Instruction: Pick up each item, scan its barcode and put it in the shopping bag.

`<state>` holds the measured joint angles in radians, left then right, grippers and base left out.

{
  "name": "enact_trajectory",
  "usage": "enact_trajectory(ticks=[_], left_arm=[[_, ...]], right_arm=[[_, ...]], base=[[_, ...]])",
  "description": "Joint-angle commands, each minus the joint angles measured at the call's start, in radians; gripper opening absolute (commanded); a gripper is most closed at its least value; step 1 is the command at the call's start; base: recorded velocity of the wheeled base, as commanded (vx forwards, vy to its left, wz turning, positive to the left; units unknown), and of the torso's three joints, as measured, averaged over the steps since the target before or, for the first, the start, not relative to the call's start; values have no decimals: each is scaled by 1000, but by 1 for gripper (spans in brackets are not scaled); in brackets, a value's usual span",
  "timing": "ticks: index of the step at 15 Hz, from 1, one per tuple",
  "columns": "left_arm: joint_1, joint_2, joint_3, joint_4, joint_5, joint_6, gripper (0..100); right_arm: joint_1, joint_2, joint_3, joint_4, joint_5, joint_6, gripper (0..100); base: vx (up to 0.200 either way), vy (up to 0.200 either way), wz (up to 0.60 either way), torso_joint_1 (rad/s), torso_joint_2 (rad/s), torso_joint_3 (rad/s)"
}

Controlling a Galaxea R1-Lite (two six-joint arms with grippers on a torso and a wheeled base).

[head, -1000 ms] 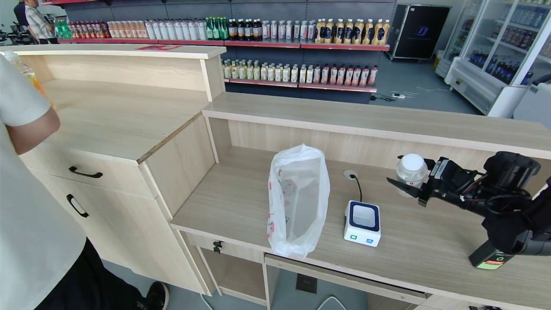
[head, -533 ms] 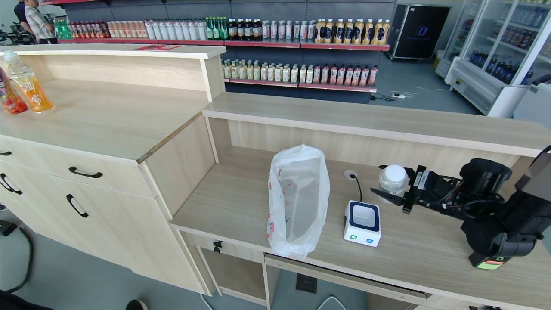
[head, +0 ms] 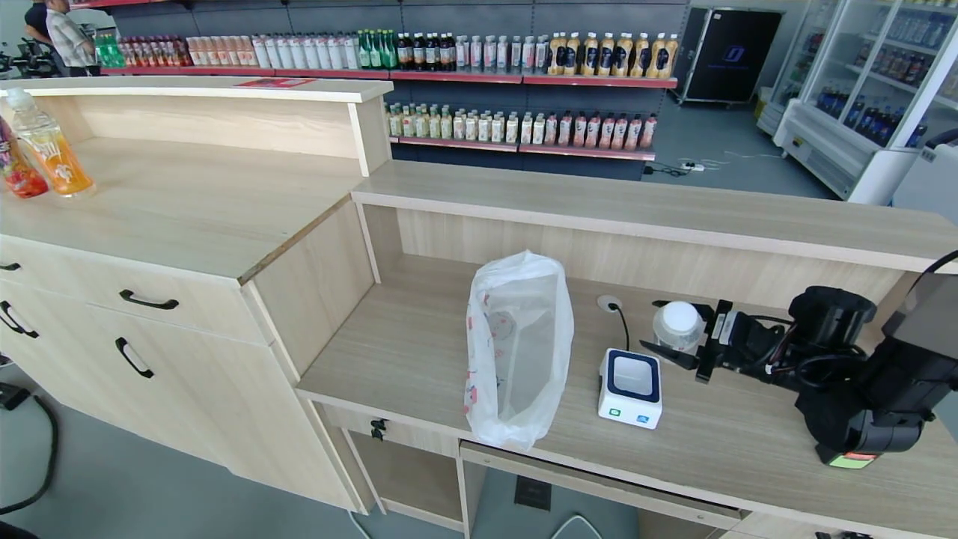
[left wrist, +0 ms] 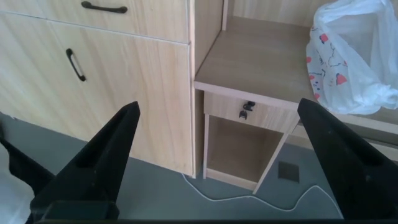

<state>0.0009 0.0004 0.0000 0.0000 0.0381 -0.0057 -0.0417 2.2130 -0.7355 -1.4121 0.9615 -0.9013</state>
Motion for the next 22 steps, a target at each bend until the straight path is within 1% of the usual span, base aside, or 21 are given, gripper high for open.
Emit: enact_trajectory(ticks=[1, 6, 8, 13, 19, 22], left_arm=[[1, 0, 0, 0, 0, 0, 100], [1, 0, 0, 0, 0, 0, 100], [1, 0, 0, 0, 0, 0, 100], [1, 0, 0, 0, 0, -2, 100], [1, 0, 0, 0, 0, 0, 100], [1, 0, 0, 0, 0, 0, 100]], right_arm=[[-12, 1, 1, -1, 0, -7, 0], [-60, -12, 1, 28, 3, -80, 0], [-73, 2, -10, 51, 36, -80, 0], [-64, 45, -44, 56, 39, -74, 0], [-23, 82, -90, 44, 40, -28, 0], [-21, 97, -88, 27, 40, -30, 0]], base=[[0, 0, 0, 0, 0, 0], [0, 0, 0, 0, 0, 0], [0, 0, 0, 0, 0, 0], [0, 0, 0, 0, 0, 0], [0, 0, 0, 0, 0, 0], [0, 0, 0, 0, 0, 0]])
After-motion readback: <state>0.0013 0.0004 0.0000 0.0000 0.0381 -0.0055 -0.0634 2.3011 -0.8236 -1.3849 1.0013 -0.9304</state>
